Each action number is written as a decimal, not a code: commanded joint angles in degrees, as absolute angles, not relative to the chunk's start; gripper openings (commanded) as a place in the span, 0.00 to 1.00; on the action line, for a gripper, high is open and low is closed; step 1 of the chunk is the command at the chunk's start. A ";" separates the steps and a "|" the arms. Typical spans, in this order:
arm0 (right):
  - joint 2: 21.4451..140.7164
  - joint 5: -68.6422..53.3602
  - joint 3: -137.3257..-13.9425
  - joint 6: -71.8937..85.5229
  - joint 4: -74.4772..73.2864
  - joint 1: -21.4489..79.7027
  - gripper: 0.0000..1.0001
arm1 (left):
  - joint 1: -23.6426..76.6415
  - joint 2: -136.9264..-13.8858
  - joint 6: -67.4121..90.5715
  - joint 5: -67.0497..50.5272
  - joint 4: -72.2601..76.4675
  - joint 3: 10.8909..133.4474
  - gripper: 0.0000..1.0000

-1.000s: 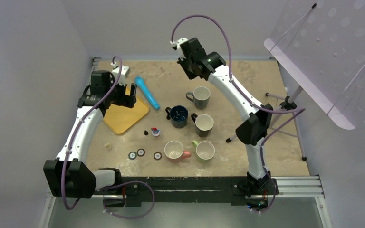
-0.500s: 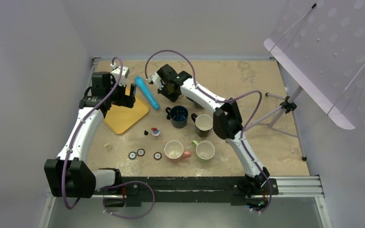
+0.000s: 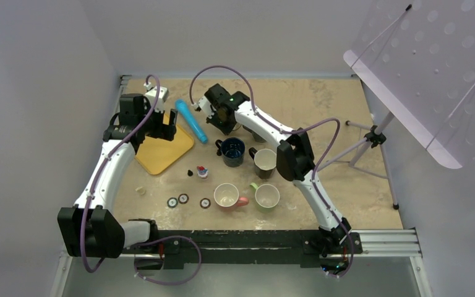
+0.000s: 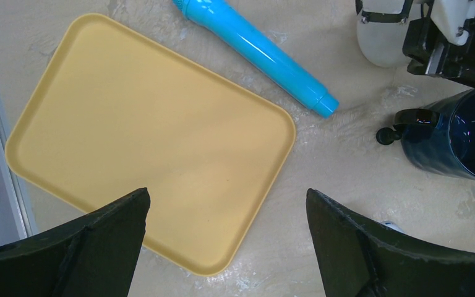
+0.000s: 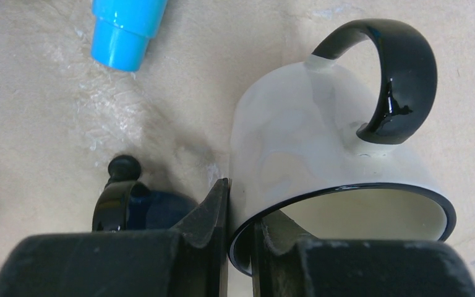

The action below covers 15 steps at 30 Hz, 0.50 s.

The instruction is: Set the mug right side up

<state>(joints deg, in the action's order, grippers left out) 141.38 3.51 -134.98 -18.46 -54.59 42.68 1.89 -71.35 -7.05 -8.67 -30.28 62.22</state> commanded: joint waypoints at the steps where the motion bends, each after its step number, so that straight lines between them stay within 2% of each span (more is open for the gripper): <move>1: 135.89 5.11 -139.36 -15.45 -60.68 42.32 0.00 | 1.43 -70.31 -6.86 -9.75 -28.39 62.15 1.00; 8: 133.50 2.33 -132.98 -17.37 -55.57 42.15 0.00 | 1.41 -70.49 -6.79 -9.93 -28.28 62.27 1.00; 12: 140.16 4.57 -141.95 -17.26 -60.96 42.04 0.00 | 1.41 -70.59 -6.80 -9.95 -28.50 62.16 1.00; 15: 139.69 5.29 -139.61 -17.68 -58.07 42.08 0.00 | 1.45 -70.68 -6.57 -10.05 -28.31 62.30 1.00</move>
